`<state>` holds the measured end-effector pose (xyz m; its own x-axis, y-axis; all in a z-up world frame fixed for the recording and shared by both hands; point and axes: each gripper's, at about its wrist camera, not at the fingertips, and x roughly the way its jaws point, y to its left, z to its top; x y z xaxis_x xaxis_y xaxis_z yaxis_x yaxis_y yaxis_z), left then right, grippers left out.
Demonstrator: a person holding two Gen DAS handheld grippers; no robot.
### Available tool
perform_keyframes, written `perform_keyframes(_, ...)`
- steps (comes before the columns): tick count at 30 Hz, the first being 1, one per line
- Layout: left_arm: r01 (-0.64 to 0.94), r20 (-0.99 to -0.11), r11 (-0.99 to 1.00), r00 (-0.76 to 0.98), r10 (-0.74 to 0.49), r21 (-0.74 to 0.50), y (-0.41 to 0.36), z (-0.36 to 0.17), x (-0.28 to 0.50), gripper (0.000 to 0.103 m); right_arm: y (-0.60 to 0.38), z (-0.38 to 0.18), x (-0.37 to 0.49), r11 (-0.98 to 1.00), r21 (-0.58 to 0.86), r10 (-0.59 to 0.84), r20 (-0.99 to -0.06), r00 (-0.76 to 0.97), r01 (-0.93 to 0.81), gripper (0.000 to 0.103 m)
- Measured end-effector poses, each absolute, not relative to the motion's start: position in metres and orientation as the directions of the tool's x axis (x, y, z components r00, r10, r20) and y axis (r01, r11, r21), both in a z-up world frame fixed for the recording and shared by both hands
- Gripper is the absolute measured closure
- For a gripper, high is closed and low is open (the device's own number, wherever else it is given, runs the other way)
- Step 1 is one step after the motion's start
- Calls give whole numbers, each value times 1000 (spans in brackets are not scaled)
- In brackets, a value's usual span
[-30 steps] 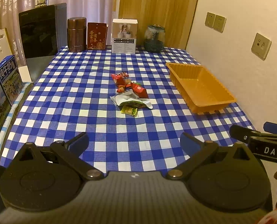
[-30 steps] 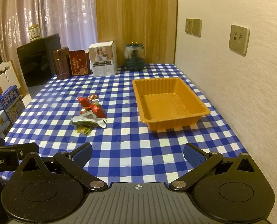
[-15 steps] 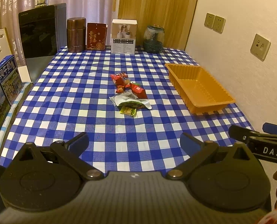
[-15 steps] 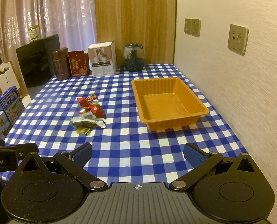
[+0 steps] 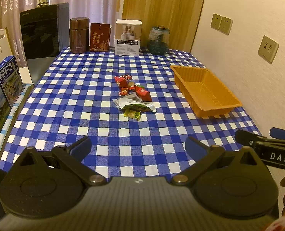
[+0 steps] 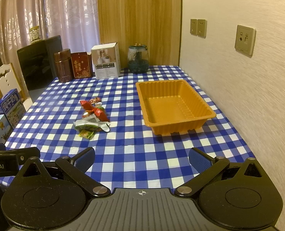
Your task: Organize snacks
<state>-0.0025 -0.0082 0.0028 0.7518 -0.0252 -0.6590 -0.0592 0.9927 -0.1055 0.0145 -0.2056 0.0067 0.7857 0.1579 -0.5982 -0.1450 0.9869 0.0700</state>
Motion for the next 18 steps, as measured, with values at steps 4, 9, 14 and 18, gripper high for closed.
perform_keyframes(4,-60,-659,993,752,-25,-106,-8,3,-3,0,-205,7,14,987,70,158,-599,785,-145,0)
perform_keyframes(9,-59,-659,993,752,-26,-106,-9,3,-3,0,-205,7,14,987,71,158,-598,785,-144,0)
perform_keyframes(14,-59,-659,992,752,-26,-107,-7,3,-2,0,-205,6,14,987,71,158,-598,786,-144,0)
perform_keyframes(18,-60,-659,992,751,-27,-109,-7,3,-3,0,-205,6,14,987,72,158,-598,786,-144,0)
